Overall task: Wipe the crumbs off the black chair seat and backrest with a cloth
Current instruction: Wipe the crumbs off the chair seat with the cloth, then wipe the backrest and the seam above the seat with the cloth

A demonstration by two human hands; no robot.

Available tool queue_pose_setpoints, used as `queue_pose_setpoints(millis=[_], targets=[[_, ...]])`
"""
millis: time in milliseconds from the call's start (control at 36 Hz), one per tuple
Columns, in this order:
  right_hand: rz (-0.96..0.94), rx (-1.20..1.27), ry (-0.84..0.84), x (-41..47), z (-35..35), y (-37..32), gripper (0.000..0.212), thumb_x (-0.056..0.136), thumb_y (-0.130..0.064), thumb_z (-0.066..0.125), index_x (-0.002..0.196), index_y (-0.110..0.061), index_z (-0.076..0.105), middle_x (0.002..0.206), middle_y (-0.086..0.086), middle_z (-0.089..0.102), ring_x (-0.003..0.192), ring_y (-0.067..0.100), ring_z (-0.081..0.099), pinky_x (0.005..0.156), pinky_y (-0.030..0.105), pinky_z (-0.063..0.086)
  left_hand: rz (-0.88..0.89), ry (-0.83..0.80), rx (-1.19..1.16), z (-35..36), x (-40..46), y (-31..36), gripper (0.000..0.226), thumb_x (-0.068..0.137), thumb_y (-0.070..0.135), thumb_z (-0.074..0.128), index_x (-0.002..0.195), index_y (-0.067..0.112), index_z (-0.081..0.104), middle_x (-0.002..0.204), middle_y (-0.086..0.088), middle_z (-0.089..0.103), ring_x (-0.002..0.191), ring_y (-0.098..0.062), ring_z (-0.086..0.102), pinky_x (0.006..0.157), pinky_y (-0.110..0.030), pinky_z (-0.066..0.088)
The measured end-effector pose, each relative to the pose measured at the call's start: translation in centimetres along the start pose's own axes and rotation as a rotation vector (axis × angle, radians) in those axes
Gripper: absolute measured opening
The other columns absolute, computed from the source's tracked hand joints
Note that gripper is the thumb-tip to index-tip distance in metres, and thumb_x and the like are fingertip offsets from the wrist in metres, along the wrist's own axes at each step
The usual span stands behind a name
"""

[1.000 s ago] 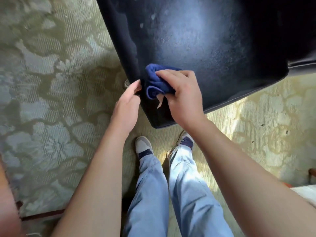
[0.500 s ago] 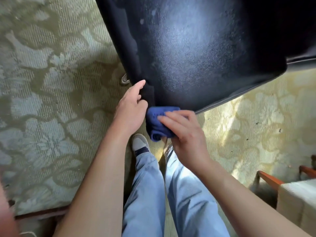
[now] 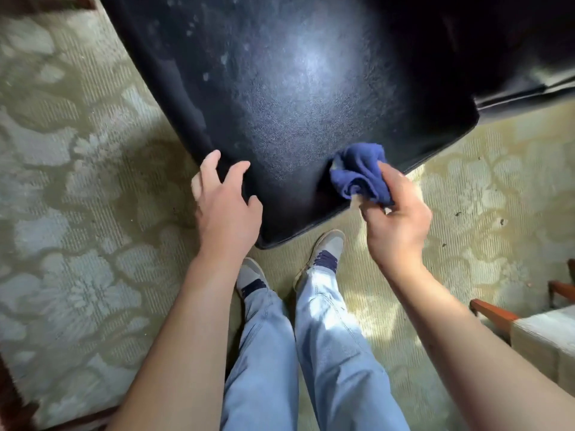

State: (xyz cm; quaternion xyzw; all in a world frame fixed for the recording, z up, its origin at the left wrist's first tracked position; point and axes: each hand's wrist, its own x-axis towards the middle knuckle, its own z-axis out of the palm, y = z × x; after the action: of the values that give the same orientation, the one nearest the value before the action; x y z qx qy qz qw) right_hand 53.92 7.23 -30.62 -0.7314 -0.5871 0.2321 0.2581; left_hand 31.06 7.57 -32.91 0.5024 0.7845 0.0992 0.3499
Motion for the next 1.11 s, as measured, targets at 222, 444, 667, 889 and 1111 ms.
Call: queue_pose_setpoints(millis=[222, 444, 667, 889, 1111], targets=[[0.33, 0.213, 0.319, 6.3, -2.2, 7.4, 0.045, 0.083, -0.028, 0.078, 0.126, -0.028, 0.066, 0.111, 0.003, 0.073, 0.104, 0.028, 0.069, 0.09, 0.051, 0.054, 0.021, -0.001, 0.107, 2.2, 0.9, 2.9, 0.066, 0.088, 0.025, 0.074, 0.147, 0.035, 0.045, 0.164, -0.005, 0.013, 0.146, -0.033, 0.017, 0.108, -0.052, 0.04], [0.329, 0.133, 0.149, 3.3, -1.7, 5.1, 0.048, 0.079, -0.008, 0.077, 0.125, -0.016, 0.067, 0.112, 0.004, 0.073, 0.103, 0.022, 0.067, 0.095, 0.03, 0.05, 0.015, 0.036, 0.131, 3.2, 1.2, 3.4, 0.069, 0.085, 0.02, 0.08, 0.144, 0.033, 0.048, 0.161, -0.008, 0.019, 0.143, -0.038, 0.021, 0.105, -0.049, 0.043], [0.249, 0.11, -0.133, 0.7, -1.0, 2.0, 0.055, 0.073, -0.006, 0.078, 0.125, -0.02, 0.068, 0.118, 0.0, 0.073, 0.104, 0.028, 0.066, 0.098, 0.029, 0.047, 0.002, 0.032, 0.166, 3.5, 0.7, 4.0, 0.069, 0.087, 0.021, 0.077, 0.148, 0.031, 0.046, 0.161, -0.013, 0.022, 0.138, -0.041, 0.027, 0.111, -0.051, 0.038], [0.423, 0.514, -0.188, 3.5, -3.6, -2.2, 0.055, 0.067, -0.035, 0.08, 0.12, -0.03, 0.069, 0.103, -0.007, 0.076, 0.101, 0.016, 0.072, 0.097, 0.048, 0.053, -0.081, -0.209, 0.254, 2.1, -0.3, 6.2, 0.074, 0.093, 0.027, 0.068, 0.156, 0.036, 0.029, 0.165, -0.01, 0.008, 0.143, -0.038, 0.021, 0.11, -0.048, 0.037], [0.345, 0.624, -0.214, 5.4, -10.8, -9.5, 0.044, 0.074, -0.016, 0.081, 0.115, -0.027, 0.071, 0.102, 0.0, 0.076, 0.098, 0.026, 0.071, 0.092, 0.053, 0.055, -0.131, -0.356, -0.368, -6.8, -2.2, 14.7, 0.035, 0.1, 0.027, 0.059, 0.134, 0.023, 0.062, 0.132, 0.002, 0.064, 0.117, -0.015, 0.06, 0.11, -0.039, 0.046]])
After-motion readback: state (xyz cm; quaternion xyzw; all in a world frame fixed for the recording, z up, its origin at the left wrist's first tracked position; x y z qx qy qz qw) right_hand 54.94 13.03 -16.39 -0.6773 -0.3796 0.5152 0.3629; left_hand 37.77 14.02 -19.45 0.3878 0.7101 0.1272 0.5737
